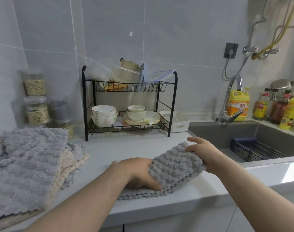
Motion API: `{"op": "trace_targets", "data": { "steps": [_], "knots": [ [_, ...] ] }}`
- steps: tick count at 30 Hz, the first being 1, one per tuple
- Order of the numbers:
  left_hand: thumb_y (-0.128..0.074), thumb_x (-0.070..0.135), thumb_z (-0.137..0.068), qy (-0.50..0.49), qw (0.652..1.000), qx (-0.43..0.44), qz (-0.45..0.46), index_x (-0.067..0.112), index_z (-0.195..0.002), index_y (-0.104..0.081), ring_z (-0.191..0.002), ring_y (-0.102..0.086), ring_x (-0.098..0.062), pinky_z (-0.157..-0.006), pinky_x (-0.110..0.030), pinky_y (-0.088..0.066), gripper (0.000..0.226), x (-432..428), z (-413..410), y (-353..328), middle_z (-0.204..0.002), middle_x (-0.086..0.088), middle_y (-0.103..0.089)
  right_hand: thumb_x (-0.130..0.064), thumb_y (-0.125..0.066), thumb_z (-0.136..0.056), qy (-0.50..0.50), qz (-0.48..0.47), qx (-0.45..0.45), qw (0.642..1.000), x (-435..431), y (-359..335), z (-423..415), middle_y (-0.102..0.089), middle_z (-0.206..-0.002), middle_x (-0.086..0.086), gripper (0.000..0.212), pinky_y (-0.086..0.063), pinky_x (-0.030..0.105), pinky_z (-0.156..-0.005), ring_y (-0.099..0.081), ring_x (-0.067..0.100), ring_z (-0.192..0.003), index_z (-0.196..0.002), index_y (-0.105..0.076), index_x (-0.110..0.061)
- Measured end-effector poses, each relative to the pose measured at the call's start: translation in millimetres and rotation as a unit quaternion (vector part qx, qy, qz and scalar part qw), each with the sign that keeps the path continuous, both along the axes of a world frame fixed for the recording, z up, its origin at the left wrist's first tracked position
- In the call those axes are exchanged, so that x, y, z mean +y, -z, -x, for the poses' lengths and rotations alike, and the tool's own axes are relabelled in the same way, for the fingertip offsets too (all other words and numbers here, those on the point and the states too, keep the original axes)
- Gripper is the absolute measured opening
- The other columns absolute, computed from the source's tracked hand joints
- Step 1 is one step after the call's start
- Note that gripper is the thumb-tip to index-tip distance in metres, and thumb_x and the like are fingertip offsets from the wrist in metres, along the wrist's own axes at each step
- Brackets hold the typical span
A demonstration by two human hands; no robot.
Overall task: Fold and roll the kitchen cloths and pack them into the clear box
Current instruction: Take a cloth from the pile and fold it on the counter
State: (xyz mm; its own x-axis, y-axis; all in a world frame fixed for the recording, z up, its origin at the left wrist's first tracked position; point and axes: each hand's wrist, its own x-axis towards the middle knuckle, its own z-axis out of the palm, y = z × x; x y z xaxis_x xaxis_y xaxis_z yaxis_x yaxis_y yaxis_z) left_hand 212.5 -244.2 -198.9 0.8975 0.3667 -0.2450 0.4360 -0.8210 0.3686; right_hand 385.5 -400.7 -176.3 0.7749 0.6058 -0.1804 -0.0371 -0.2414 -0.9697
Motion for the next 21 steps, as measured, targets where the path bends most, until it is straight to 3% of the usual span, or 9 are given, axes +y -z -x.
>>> {"op": "trace_targets", "data": {
  "steps": [4,6,8,10,12,13,16,21],
  "knots": [
    [-0.063,0.051,-0.084,-0.070,0.975,-0.207,0.021,0.031,-0.132,-0.052,-0.092,-0.061,-0.013,-0.073,-0.024,-0.042,0.054,7,28,2,-0.107,0.004,-0.065,0.001,-0.060,-0.084,0.016,0.011,-0.063,0.998,1,-26,3,-0.062,-0.115,0.014,0.061,-0.060,0.048,-0.078,-0.068,0.034,-0.091,-0.140,-0.048,-0.020],
    [-0.056,0.044,-0.090,-0.124,0.958,-0.257,-0.019,0.028,-0.124,-0.058,-0.075,-0.055,-0.008,-0.065,-0.024,-0.041,0.037,26,51,6,-0.084,0.009,-0.058,-0.001,-0.060,-0.084,0.013,0.025,-0.113,0.993,6,-37,13,-0.060,-0.117,0.009,0.060,-0.059,0.041,-0.077,-0.065,0.026,-0.089,-0.140,-0.049,-0.018],
    [-0.052,0.037,-0.093,-0.173,0.948,-0.255,-0.084,0.024,-0.120,-0.060,-0.078,-0.050,-0.008,-0.069,-0.024,-0.041,0.030,51,75,18,-0.088,0.009,-0.053,-0.003,-0.060,-0.084,0.005,0.042,-0.167,0.985,15,-43,29,-0.058,-0.115,0.007,0.058,-0.058,0.039,-0.078,-0.063,0.024,-0.089,-0.140,-0.049,-0.016],
    [-0.048,0.033,-0.093,-0.209,0.943,-0.219,-0.136,0.023,-0.119,-0.059,-0.096,-0.053,-0.014,-0.081,-0.029,-0.044,0.030,76,94,35,-0.104,0.005,-0.055,-0.004,-0.056,-0.086,0.000,0.062,-0.211,0.976,28,-46,48,-0.059,-0.107,0.008,0.056,-0.060,0.042,-0.076,-0.068,0.029,-0.089,-0.139,-0.048,-0.015],
    [-0.043,0.032,-0.091,-0.217,0.946,-0.183,-0.159,0.022,-0.113,-0.059,-0.108,-0.052,-0.021,-0.089,-0.034,-0.044,0.028,92,105,50,-0.110,0.004,-0.054,-0.002,-0.051,-0.086,-0.018,0.074,-0.227,0.971,48,-44,69,-0.058,-0.101,0.007,0.059,-0.056,0.030,-0.051,-0.067,0.019,-0.060,-0.143,-0.044,-0.015],
    [-0.042,0.030,-0.091,-0.216,0.947,-0.179,-0.158,0.023,-0.112,-0.059,-0.111,-0.050,-0.022,-0.091,-0.036,-0.043,0.027,96,106,54,-0.111,0.004,-0.053,-0.002,-0.050,-0.085,-0.026,0.081,-0.230,0.969,59,-41,77,-0.060,-0.101,0.007,0.062,-0.052,0.027,-0.047,-0.061,0.018,-0.053,-0.144,-0.042,-0.016],
    [-0.039,0.021,-0.091,-0.212,0.947,-0.190,-0.147,0.024,-0.111,-0.057,-0.108,-0.046,-0.020,-0.093,-0.037,-0.042,0.027,97,105,57,-0.113,0.004,-0.053,-0.009,-0.052,-0.082,-0.051,0.135,-0.290,0.946,89,-28,99,-0.065,-0.115,0.013,0.063,-0.057,0.037,-0.068,-0.060,0.024,-0.073,-0.144,-0.041,-0.016],
    [-0.036,0.010,-0.086,-0.220,0.943,-0.208,-0.139,0.021,-0.105,-0.057,-0.103,-0.044,-0.018,-0.089,-0.034,-0.041,0.031,96,106,56,-0.109,0.005,-0.051,-0.015,-0.052,-0.092,-0.085,0.229,-0.366,0.898,122,2,131,-0.060,-0.125,0.012,0.039,-0.051,0.035,-0.092,-0.060,0.027,-0.109,-0.129,-0.051,-0.005]
  ]
}}
